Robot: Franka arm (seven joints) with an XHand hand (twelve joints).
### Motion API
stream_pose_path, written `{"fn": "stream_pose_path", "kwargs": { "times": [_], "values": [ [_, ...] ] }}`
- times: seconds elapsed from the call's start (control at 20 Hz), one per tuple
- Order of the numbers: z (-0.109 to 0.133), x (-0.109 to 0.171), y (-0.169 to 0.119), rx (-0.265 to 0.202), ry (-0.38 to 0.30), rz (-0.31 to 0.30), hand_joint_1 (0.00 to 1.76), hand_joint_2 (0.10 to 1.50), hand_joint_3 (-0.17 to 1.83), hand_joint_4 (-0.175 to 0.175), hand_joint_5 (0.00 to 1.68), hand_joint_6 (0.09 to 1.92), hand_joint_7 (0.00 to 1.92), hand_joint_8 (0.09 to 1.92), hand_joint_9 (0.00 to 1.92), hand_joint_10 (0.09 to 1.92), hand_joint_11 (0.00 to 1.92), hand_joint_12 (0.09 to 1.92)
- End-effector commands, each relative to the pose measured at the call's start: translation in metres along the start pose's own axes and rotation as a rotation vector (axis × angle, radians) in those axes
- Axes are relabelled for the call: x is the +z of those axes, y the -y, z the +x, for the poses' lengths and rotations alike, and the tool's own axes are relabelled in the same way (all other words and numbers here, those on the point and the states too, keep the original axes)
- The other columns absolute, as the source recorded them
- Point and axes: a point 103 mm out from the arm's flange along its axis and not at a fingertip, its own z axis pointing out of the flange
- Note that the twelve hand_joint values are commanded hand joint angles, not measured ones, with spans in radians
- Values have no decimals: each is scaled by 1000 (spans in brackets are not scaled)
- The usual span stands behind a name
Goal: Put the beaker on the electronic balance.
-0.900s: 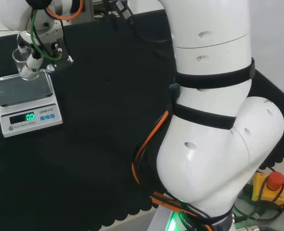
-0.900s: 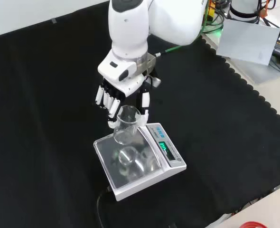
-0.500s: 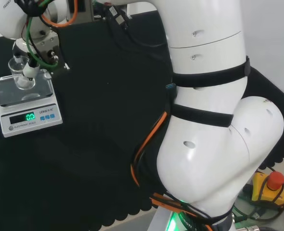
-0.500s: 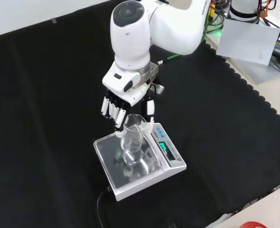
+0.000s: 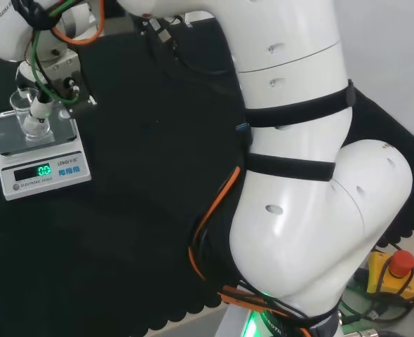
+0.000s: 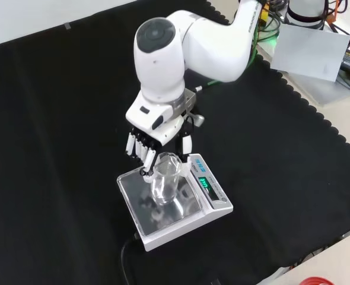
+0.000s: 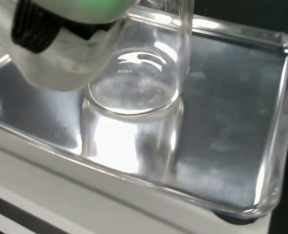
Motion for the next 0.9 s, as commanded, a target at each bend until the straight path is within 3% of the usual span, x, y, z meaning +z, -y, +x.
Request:
{"fn": "stream_pose_path", "kwargs": {
  "times": [0.05, 0.1, 0.15, 0.2, 0.25, 0.35, 0.45, 0.5, 0.55, 0.6, 0.65, 0.9],
  "values": [
    [16, 13, -7, 14, 4, 19, 1093, 860, 288, 175, 1212, 651, 1299, 1109, 1296, 806, 987, 1153],
    [16, 14, -7, 9, 9, 31, 1090, 868, 280, 175, 1200, 671, 1298, 1109, 1296, 805, 984, 1155],
    [16, 15, -7, 4, 4, 41, 1059, 821, 286, 129, 1080, 739, 1286, 1120, 1289, 808, 967, 1169],
    [15, 14, -6, -1, 2, 57, 1020, 753, 327, 66, 841, 813, 1230, 1148, 1254, 836, 932, 1192],
    [15, 14, -6, -3, -7, 67, 951, 683, 371, 6, 539, 730, 1080, 1194, 1152, 879, 848, 1236],
    [14, 7, -6, -9, -56, 32, 818, 598, 405, -49, 164, 426, 775, 1203, 925, 914, 620, 1345],
    [19, -4, -7, -7, -72, 8, 727, 565, 383, -58, 39, 144, 574, 1176, 749, 908, 425, 1425],
    [25, -14, -6, 83, 70, 81, 685, 556, 354, -56, 18, 87, 453, 1114, 660, 892, 346, 1456],
    [45, -26, -14, 109, 109, 104, 653, 556, 317, -52, 8, 87, 353, 1048, 589, 882, 285, 1480],
    [17, -18, -3, 27, 12, 65, 627, 561, 276, -49, 3, 87, 277, 992, 532, 876, 240, 1498],
    [3, -16, 4, -3, -33, 39, 597, 566, 234, -45, 1, 87, 215, 944, 481, 873, 199, 1513],
    [-7, -19, 21, -10, -67, 53, 474, 559, 105, -23, 0, 87, 28, 785, 272, 867, 21, 1564]
  ]
}}
